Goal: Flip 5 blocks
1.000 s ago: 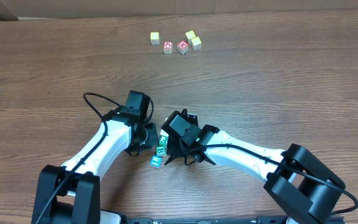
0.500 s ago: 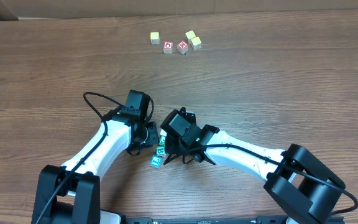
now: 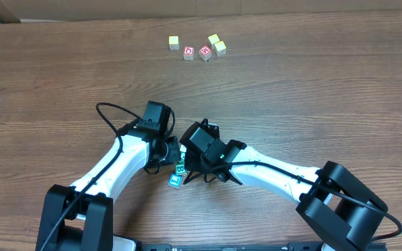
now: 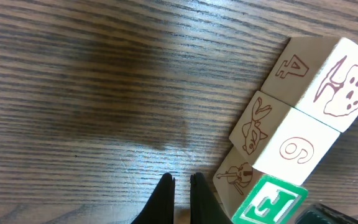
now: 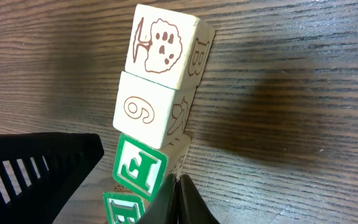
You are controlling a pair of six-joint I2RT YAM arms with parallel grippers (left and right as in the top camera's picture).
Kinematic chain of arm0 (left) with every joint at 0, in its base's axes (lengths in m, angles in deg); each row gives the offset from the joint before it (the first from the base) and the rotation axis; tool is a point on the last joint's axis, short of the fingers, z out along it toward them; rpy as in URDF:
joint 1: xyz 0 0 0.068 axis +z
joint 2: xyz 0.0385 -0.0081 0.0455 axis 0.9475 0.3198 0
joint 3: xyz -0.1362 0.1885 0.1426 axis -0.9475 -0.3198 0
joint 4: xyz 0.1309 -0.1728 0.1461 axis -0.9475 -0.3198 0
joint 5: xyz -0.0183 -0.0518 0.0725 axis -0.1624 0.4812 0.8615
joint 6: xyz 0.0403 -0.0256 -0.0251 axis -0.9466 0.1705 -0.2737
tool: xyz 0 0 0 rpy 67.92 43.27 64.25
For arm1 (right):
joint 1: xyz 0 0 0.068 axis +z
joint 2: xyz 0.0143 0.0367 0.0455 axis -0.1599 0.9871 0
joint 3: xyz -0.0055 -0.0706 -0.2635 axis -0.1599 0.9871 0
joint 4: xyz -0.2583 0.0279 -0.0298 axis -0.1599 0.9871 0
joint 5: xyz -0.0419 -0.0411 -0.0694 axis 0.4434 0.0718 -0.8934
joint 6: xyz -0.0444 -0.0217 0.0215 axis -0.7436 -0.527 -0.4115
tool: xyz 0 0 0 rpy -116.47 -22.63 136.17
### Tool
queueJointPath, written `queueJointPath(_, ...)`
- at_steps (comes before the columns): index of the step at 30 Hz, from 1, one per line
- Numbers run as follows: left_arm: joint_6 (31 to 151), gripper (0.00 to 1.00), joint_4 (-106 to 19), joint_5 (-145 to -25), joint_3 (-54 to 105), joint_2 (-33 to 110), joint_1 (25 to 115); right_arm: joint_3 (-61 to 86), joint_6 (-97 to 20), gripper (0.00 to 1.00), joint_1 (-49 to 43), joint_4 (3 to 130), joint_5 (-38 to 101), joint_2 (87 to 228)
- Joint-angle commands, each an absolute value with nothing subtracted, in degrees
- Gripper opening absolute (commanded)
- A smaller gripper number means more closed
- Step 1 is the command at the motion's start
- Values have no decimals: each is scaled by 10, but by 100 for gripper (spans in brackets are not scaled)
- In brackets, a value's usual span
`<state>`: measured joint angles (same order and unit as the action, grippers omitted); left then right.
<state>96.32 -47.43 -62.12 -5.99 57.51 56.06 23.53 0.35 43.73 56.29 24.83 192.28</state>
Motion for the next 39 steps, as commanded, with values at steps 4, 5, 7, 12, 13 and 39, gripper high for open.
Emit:
queueJointPath(4,967,4,-475,-628,-63,580,558,226,4,4,440,560,238,1930)
queueJointPath(5,967,4,-475,-628,-63,580,558,226,4,4,440,560,238,1931)
queueJointPath(7,967,4,-475,-628,-63,580,558,226,4,4,441,558,238,1931)
queueJointPath(12,967,4,-475,-630,-63,580,558,226,4,4,441,556,238,1931)
queueJointPath(13,967,4,-475,-630,-63,580,558,226,4,4,441,555,237,1932)
queueJointPath(39,953,4,-532,-634,-50,579,563,221,0,4,437,577,250,1892)
